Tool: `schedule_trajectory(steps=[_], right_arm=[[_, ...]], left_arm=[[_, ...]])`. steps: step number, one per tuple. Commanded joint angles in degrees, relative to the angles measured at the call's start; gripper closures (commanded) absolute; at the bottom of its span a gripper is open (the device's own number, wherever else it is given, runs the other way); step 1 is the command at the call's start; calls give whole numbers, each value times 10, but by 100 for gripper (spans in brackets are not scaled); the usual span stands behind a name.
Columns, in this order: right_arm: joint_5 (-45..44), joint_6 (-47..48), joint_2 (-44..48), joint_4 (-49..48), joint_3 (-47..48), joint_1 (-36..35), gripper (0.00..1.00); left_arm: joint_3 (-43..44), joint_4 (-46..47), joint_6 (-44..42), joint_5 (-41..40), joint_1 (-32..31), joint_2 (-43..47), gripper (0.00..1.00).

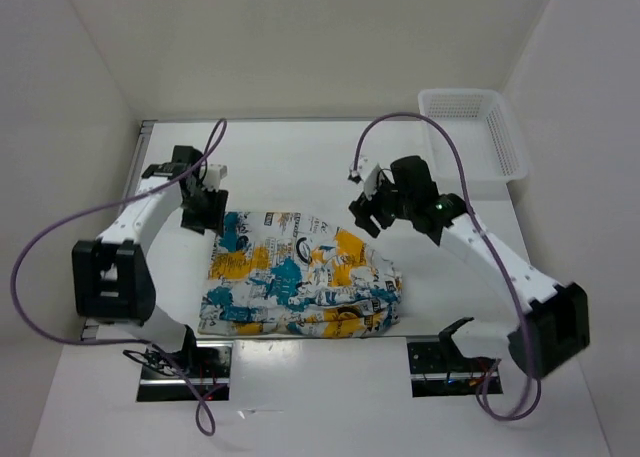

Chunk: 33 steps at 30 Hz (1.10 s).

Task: Fold and stack the shorts
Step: Fold the shorts

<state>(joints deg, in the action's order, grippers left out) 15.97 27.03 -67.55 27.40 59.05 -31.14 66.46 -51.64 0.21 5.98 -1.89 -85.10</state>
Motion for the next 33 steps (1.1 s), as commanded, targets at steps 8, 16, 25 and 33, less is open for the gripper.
schedule_trajectory(steps=[8,16,25,33], right_arm=[[47,-82,-120,44,-38,134,19],[3,71,-183,108,-58,22,18],[-131,-27,-282,-46,-50,28,84],[-176,-119,-435,-99,202,93,100]], left_arm=[[72,87,-2,14,17,-186,14],[77,87,-2,69,3,-238,16],[85,69,-2,101,-2,-284,72],[247,98,-2,62,18,-335,98]])
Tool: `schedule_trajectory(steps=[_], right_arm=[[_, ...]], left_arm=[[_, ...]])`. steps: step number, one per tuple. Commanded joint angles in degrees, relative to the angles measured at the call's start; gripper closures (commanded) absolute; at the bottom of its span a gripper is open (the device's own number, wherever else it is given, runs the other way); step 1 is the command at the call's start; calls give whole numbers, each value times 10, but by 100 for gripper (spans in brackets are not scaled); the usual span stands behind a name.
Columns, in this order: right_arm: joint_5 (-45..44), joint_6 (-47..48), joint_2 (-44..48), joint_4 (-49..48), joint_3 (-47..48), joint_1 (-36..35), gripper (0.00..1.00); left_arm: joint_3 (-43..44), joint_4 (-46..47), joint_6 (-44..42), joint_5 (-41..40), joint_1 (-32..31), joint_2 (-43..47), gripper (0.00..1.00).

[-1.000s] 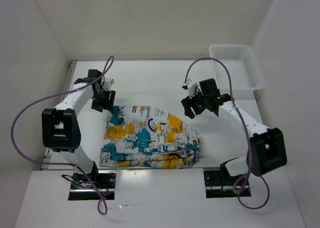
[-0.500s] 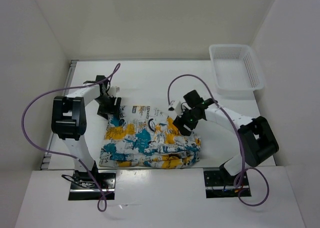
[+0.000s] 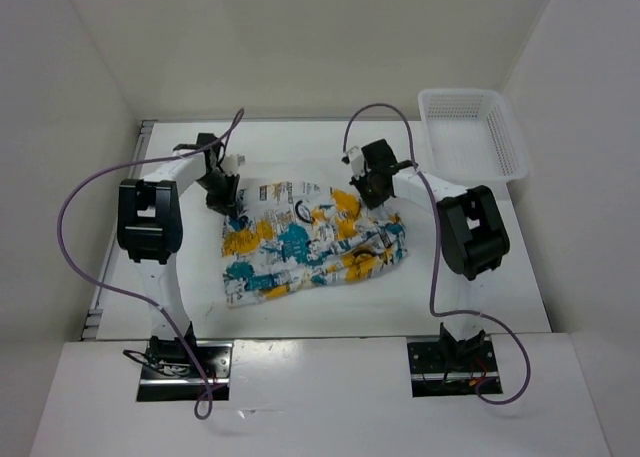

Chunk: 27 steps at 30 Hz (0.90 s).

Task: Fold and stack the shorts
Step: Fold the shorts

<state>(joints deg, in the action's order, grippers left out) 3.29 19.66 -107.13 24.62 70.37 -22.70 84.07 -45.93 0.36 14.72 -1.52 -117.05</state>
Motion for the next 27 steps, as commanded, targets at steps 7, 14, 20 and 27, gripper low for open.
schedule_trajectory(steps=[7,14,20,27], right_arm=[[-50,-92,-142,-59,291,9,70],[-78,-104,-78,-59,284,14,27],[-46,-111,-4,-40,191,25,45],[106,-125,-11,-5,157,85,43]], left_arm=[[332,42,-4,-64,20,-127,81],[270,88,-4,-78,20,-29,0],[132,95,-4,-85,25,82,0],[14,83,-4,-34,36,102,0]])
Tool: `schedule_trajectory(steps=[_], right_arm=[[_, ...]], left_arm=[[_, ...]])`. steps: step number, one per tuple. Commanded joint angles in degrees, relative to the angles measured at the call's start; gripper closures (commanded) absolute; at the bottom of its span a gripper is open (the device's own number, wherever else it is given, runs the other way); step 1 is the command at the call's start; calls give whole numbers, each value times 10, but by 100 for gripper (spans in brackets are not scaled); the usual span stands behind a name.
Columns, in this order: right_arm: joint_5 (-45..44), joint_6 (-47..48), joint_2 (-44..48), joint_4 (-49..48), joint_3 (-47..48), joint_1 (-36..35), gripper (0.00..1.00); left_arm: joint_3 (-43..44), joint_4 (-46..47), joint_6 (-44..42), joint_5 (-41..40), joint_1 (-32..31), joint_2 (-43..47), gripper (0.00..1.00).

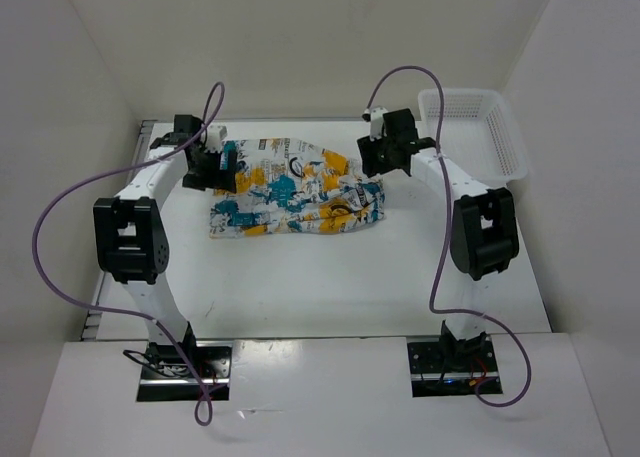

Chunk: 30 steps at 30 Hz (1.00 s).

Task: Fold and stack the shorts
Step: Fold the shorts

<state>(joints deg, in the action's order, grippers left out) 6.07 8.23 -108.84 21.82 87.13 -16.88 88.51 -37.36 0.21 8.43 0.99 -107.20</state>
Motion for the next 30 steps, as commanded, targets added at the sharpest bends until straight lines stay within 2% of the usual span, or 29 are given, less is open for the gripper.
schedule_trajectory(steps=[1,5,8,10,11,15,19,21,22,25,30], right_arm=[[93,-10,-1,23,-11,26,41],[146,-17,-1,38,-25,26,30],[156,-30,13,38,-54,33,27],[178,-30,19,44,-71,33,27],[198,-30,24,50,-88,38,29],[193,-36,35,38,-130,38,38],[185,-30,41,38,-130,38,61],[185,-25,41,38,-124,38,68],[185,-25,46,38,-124,38,73],[170,-1,51,44,-112,38,77],[164,33,57,65,-90,38,86]], left_arm=[[-40,4,-2,29,11,3,0],[-78,10,-2,12,16,-9,0],[-98,10,-2,40,28,-14,0],[-103,10,-2,64,28,-20,4],[-103,5,-2,85,28,-20,15],[-103,-2,-2,106,28,-30,40],[-103,-8,-2,122,28,-43,63],[-103,-8,-2,128,28,-49,74],[-98,-8,-2,128,28,-49,84],[-98,-8,-2,122,28,-42,99],[-82,-31,-2,111,33,-10,100]])
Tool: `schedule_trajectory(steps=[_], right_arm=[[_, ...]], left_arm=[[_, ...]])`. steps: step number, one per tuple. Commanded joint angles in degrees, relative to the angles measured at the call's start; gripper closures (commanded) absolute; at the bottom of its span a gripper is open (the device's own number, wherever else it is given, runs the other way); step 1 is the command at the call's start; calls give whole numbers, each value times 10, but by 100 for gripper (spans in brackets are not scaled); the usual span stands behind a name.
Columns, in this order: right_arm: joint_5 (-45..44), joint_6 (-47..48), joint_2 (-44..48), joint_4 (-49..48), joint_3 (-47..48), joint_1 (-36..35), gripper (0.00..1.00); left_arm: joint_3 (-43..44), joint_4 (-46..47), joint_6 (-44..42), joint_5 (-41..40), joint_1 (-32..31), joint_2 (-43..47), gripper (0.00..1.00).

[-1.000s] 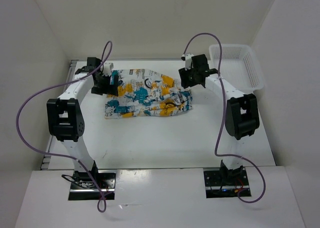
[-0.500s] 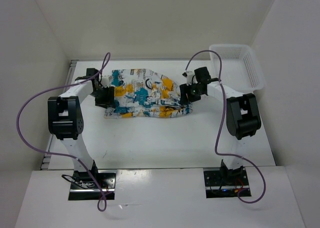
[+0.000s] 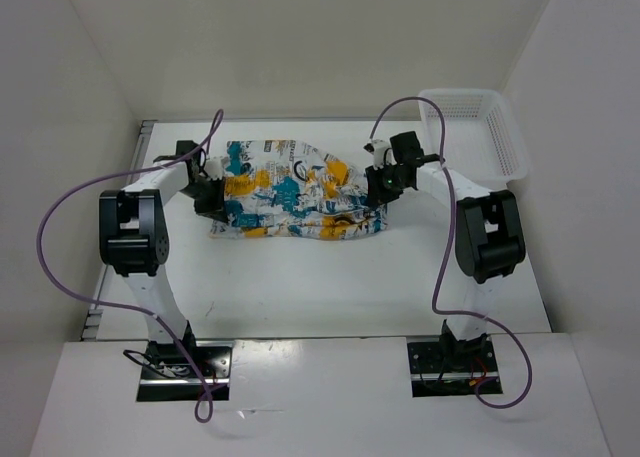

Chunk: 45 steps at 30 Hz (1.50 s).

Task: Fold and stack the shorts
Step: Fold the shorts

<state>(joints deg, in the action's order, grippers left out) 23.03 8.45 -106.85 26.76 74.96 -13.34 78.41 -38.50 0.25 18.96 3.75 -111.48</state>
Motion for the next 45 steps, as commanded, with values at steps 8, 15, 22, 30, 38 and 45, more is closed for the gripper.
schedule_trajectory(steps=[8,15,22,30,38,45], right_arm=[[24,44,50,22,34,2,80],[30,50,55,22,27,2,80],[35,50,55,22,22,2,80],[40,55,60,22,22,2,80],[35,55,60,22,17,2,80],[30,61,60,22,17,2,80]], left_arm=[[13,-15,-3,-60,12,50,58],[-5,25,-3,-32,17,19,35],[0,31,-3,17,17,-15,36],[10,31,-3,26,17,-12,57],[-2,44,-3,7,17,25,62],[-8,49,-3,7,17,9,85]])
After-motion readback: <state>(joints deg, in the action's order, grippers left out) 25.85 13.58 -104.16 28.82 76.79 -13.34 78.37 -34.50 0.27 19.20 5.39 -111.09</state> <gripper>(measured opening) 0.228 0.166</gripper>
